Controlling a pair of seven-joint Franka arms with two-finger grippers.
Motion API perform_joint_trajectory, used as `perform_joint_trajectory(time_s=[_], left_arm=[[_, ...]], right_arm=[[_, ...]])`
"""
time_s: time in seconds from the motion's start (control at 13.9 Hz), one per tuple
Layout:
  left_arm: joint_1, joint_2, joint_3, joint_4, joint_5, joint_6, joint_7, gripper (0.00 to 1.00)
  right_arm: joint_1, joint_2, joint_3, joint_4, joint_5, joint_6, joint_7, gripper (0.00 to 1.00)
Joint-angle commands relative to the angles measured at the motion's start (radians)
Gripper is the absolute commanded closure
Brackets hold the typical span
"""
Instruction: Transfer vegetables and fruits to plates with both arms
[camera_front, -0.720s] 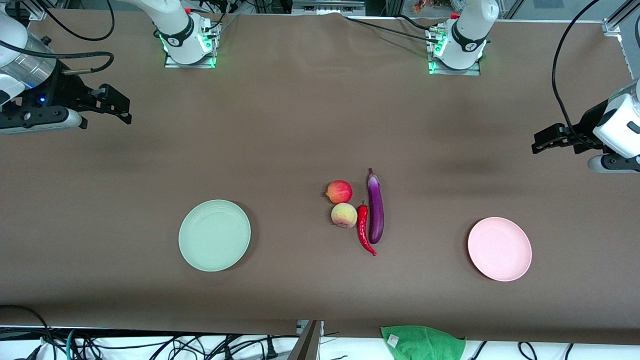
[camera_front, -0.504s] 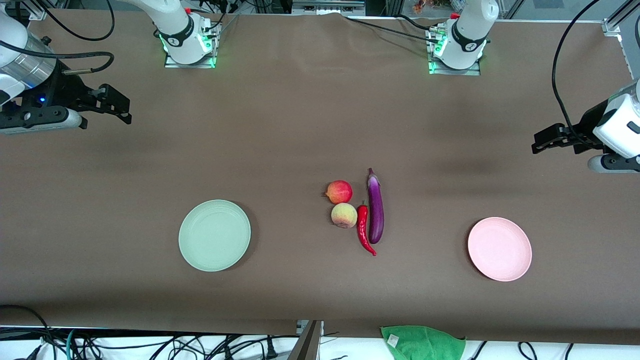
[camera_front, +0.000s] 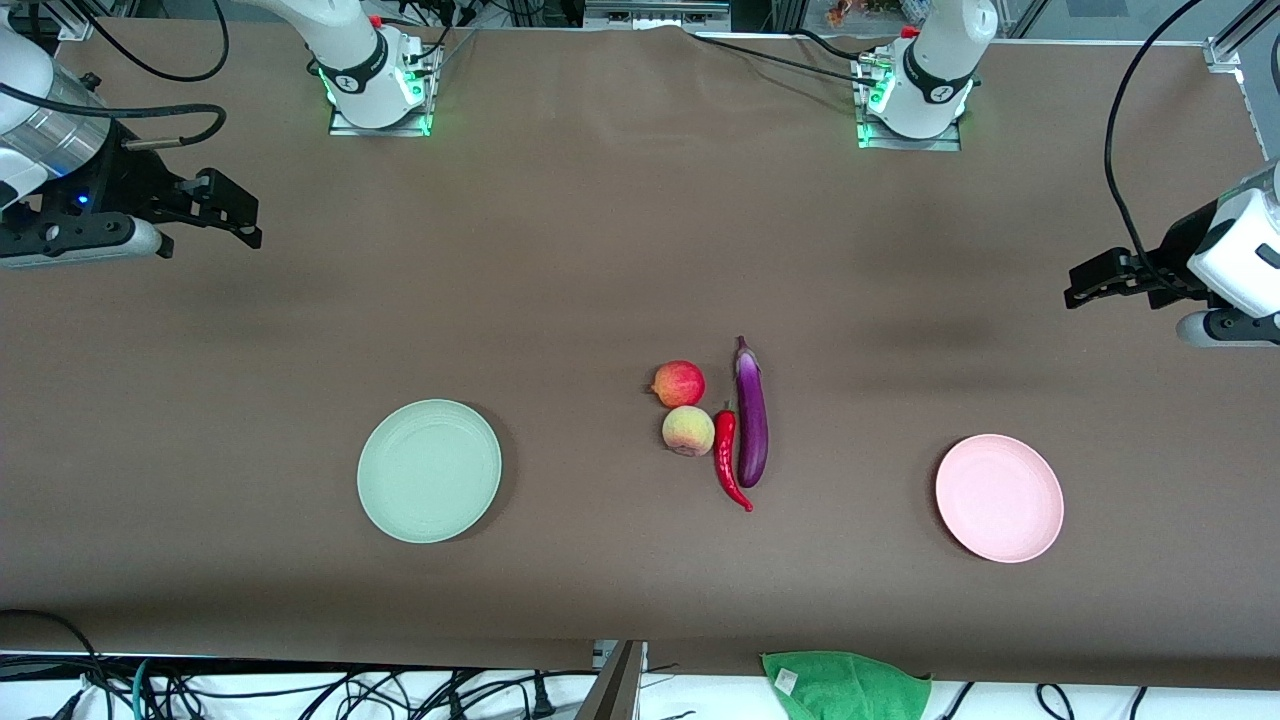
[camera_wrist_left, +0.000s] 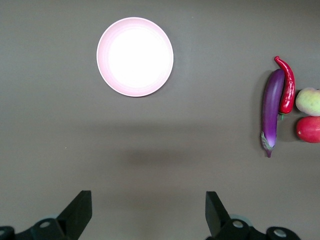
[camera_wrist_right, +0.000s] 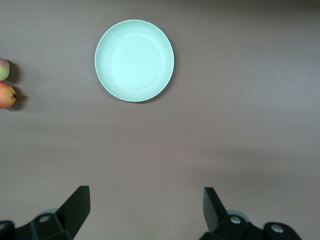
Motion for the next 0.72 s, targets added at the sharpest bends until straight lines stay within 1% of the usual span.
perform_joint_trajectory(time_s=[0.0, 0.65], left_arm=[[0.005, 0.027, -0.004, 0.047, 0.018, -0.016, 0.003, 0.0], [0.004, 0.027, -0.007, 0.049, 0.026, -0.016, 0.006, 0.0]], right_arm=[[0.0, -0.001, -0.004, 0.009, 0.015, -0.008, 0.003, 0.0], [-0.001, -0.001, -0.007, 0.009, 0.015, -0.002, -0.007, 0.0]])
